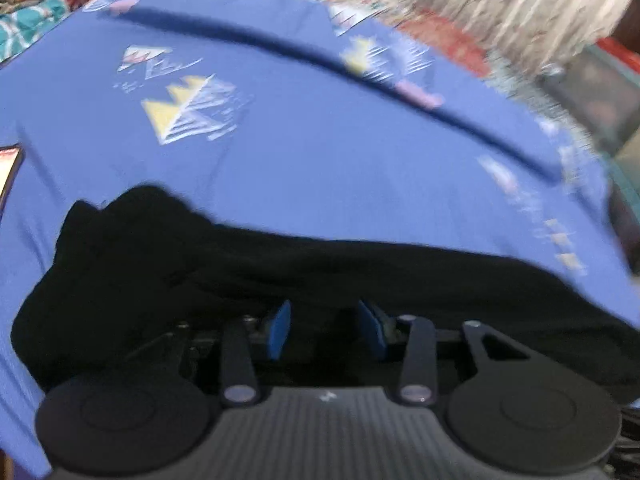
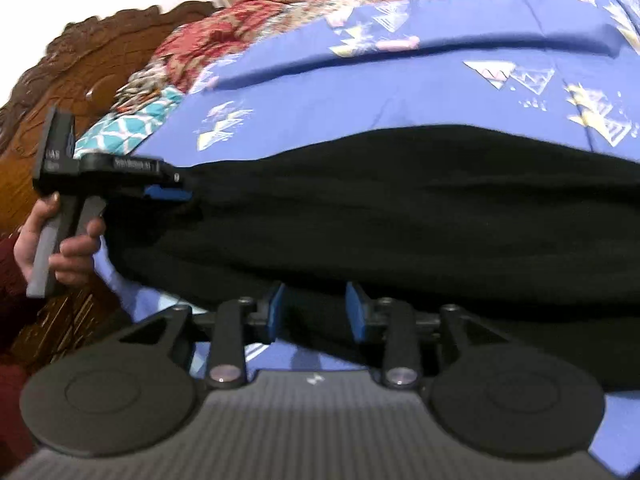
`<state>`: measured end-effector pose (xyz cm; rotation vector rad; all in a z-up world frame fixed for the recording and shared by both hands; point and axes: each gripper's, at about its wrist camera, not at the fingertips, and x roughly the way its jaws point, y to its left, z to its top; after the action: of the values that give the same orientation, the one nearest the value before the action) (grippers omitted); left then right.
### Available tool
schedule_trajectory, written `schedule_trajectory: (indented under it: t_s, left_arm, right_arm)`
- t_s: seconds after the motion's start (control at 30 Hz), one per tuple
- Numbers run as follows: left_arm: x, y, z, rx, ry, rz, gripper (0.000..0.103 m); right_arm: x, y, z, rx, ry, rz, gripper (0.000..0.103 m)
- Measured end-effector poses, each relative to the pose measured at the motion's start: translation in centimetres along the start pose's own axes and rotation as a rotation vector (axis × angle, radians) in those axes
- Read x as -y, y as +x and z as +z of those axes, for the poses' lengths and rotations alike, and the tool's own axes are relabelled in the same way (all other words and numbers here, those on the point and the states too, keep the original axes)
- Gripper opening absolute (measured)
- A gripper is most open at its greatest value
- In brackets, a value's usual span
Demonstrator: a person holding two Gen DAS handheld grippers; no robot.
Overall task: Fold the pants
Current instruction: 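Lift the pants with both grippers and fold them over toward the left gripper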
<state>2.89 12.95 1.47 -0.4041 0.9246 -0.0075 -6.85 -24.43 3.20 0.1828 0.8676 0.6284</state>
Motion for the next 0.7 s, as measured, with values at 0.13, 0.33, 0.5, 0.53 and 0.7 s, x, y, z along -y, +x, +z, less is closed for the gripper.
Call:
schedule_trajectory:
  t_s: [0.13, 0.33, 0.5, 0.53, 0.7]
  left_arm:
    - [-1.0, 0.2, 0.3, -0.003, -0.044, 0.023, 0.022]
    - [1.2, -0.7, 0.7, -0.006, -0.047, 0.082, 0.035]
    - [5.8, -3.4, 0.4, 0.076, -0.009, -0.015, 0.037]
    - [6.9, -3.7, 0.2, 0.080, 0.017, -0.044, 0.038]
    - [12.4, -2.3, -1.4, -0.009, 0.136, -0.180, 0.041]
  right_arm:
    - [1.9, 1.7, -1.1, -0.104, 0.162, 0.059, 0.035]
    - [3.5, -0.1, -2.8, -0.102, 0.258, 0.128, 0.015]
    - [7.7, -6.9, -4.2, 0.203, 0.370, 0.146, 0.022]
    - [9.2, -9.0, -5.0, 0.288, 0.404, 0.096, 0.026]
    - [16.5, -16.5, -11.2, 0.582, 0.672, -0.117, 0.044]
